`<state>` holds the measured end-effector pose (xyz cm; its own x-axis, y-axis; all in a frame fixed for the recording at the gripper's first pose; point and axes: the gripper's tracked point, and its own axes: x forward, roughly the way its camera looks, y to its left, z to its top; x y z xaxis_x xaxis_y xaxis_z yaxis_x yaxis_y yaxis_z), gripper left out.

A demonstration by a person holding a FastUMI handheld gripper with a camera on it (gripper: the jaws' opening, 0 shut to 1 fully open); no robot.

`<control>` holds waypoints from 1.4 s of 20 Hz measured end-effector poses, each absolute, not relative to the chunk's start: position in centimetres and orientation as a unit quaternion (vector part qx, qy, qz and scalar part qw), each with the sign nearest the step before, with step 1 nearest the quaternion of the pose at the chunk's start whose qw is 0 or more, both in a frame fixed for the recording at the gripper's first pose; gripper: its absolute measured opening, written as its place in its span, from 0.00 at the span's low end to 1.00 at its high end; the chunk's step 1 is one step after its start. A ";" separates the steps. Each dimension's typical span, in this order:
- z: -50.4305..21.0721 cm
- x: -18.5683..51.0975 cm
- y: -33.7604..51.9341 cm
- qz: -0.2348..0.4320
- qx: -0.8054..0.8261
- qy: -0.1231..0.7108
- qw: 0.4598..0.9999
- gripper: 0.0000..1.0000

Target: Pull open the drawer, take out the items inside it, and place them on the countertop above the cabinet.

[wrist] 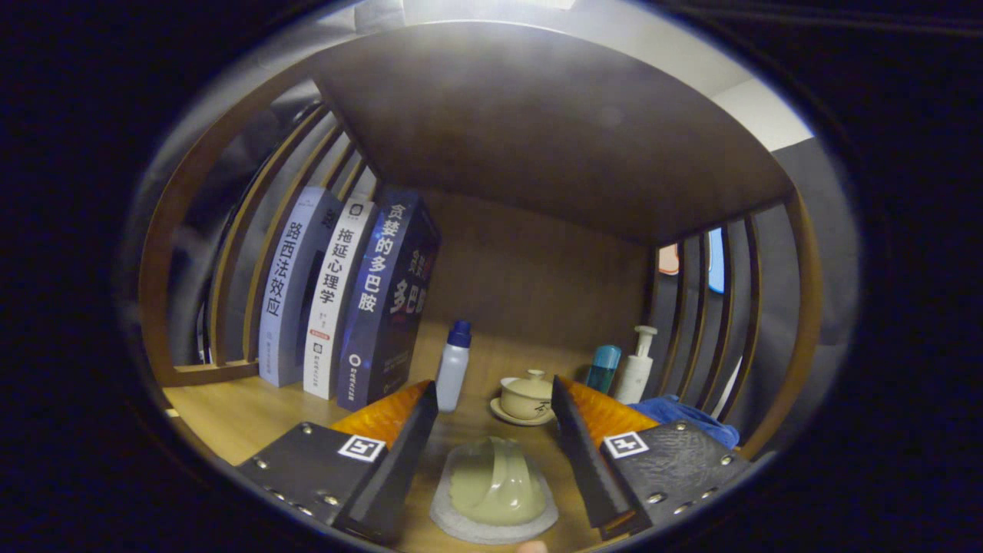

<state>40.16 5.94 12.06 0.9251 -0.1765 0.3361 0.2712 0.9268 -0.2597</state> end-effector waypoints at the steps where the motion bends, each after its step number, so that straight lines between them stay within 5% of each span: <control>1: 12.5 39.8 6.0 -0.119 -0.156 -0.163 0.967 0.89; 7: 17.5 36.4 7.3 -0.116 -0.159 -0.246 0.949 0.89; 15: 20.9 27.2 9.6 -0.041 -0.132 -0.215 0.967 0.89; 28: 6.0 11.8 9.2 -0.018 -0.086 -0.092 0.992 0.90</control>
<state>11.83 9.22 6.02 0.9825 -0.0195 0.1852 0.0509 0.9847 -0.1665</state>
